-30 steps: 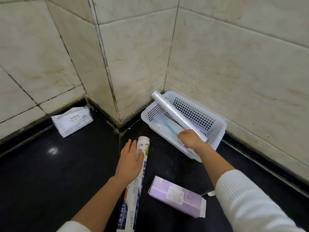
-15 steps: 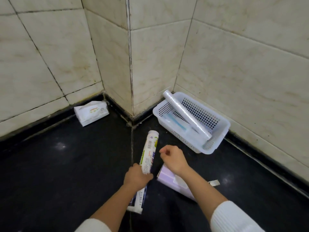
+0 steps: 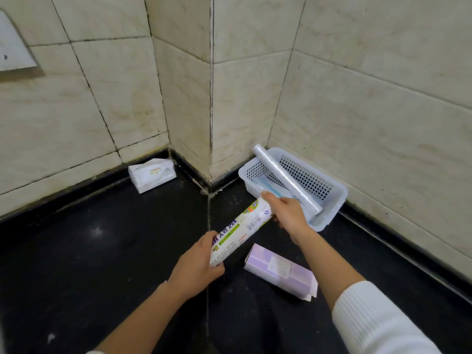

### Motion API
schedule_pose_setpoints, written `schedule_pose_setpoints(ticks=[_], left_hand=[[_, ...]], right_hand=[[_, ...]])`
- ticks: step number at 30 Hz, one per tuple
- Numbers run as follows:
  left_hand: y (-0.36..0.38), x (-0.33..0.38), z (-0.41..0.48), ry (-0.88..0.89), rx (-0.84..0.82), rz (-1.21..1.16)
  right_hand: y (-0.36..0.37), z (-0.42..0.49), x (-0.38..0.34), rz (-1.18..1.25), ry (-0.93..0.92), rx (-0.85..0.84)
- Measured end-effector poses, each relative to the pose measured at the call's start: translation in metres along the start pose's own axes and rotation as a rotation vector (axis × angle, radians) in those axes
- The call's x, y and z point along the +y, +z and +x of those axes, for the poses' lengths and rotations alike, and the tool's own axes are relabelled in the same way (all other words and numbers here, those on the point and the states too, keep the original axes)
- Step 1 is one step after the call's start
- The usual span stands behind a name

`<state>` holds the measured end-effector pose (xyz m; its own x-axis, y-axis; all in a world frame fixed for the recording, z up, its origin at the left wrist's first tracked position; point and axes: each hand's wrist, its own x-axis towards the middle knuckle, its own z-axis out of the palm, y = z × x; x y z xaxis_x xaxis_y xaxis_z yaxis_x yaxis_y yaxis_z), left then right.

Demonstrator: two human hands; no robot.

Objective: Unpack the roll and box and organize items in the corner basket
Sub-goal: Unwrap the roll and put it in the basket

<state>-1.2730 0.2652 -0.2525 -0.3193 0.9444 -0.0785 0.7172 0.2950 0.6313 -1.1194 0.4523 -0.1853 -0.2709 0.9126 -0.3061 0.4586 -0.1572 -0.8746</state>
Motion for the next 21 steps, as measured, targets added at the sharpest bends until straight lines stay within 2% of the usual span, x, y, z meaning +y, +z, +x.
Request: schedule_pose_setpoints(ticks=[5, 8, 16, 21], left_hand=[[-0.002, 0.005, 0.0, 0.134, 0.091, 0.076], [-0.002, 0.008, 0.003, 0.189, 0.099, 0.114], [-0.002, 0.005, 0.017, 0.154, -0.008, 0.17], [-0.009, -0.018, 0.024, 0.03, -0.018, 0.18]], right_hand=[[-0.034, -0.013, -0.008, 0.059, -0.025, -0.067], [-0.054, -0.019, -0.011, 0.103, -0.038, -0.003], [-0.117, -0.025, -0.029, 0.243, -0.066, 0.408], [-0.162, -0.027, -0.032, 0.403, -0.008, 0.734]])
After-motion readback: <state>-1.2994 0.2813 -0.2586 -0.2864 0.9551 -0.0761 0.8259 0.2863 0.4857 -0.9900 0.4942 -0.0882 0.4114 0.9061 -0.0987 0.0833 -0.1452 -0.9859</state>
